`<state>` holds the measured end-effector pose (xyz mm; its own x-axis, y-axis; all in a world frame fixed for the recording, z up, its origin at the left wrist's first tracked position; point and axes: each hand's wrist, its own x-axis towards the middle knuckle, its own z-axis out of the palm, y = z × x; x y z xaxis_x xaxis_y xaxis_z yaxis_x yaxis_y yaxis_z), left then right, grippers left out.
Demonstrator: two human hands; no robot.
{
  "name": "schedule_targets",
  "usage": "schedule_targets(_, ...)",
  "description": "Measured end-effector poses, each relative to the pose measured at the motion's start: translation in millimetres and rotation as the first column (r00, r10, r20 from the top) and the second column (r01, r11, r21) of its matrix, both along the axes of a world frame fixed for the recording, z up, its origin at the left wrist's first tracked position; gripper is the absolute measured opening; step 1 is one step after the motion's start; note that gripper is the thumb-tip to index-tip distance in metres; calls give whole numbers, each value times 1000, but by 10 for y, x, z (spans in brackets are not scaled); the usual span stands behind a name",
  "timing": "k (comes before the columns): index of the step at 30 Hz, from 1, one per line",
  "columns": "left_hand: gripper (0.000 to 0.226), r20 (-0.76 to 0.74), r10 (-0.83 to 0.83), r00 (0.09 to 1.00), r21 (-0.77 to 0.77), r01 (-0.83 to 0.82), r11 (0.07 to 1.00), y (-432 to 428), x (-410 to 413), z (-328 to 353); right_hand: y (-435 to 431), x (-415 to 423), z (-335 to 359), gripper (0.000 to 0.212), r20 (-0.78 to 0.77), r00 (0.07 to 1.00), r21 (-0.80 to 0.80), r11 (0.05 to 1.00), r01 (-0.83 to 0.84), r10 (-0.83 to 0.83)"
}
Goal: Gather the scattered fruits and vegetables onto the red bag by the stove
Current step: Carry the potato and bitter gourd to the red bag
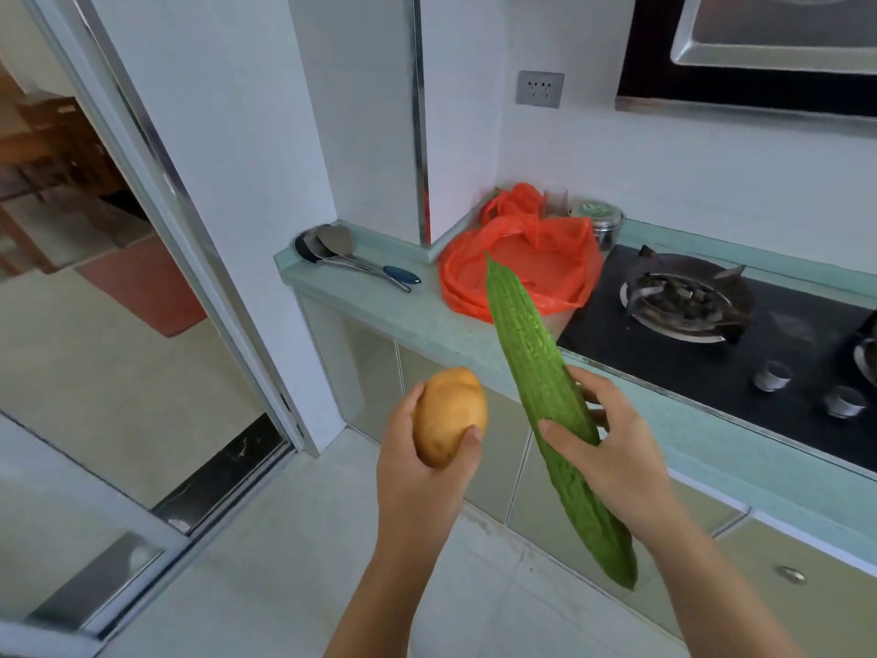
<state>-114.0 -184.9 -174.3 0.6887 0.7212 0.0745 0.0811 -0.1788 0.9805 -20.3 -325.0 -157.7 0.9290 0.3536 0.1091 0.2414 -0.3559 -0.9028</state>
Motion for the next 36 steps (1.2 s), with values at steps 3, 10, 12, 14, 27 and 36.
schedule_targets(3,61,15,-29,999,-6,29,1000,561,305,92,582,310,92,56,33,999,-38,999,-5,6)
schedule_targets(10,62,-10,-74,997,-7,74,997,1472,828,80,1543,833,159,59,65,998,-50,999,-9,12)
schedule_targets(12,61,-19,-82,996,-16,82,997,1617,945,24,1674,949,95,59,39,999,-69,998,-3,6)
schedule_targets(14,60,-34,-92,995,-20,91,996,1726,1071,-33,1761,1076,40,58,17,1000,-87,996,20,-19)
schedule_targets(27,60,-62,-216,974,52,219,974,2258,2631,-191,2124,2609,-340,59,-41,975,-55,975,217,-220)
schedule_targets(36,66,-50,-380,923,112,384,917,2422,3994,-153,2210,3774,-678,61,-77,945,-88,946,311,-318)
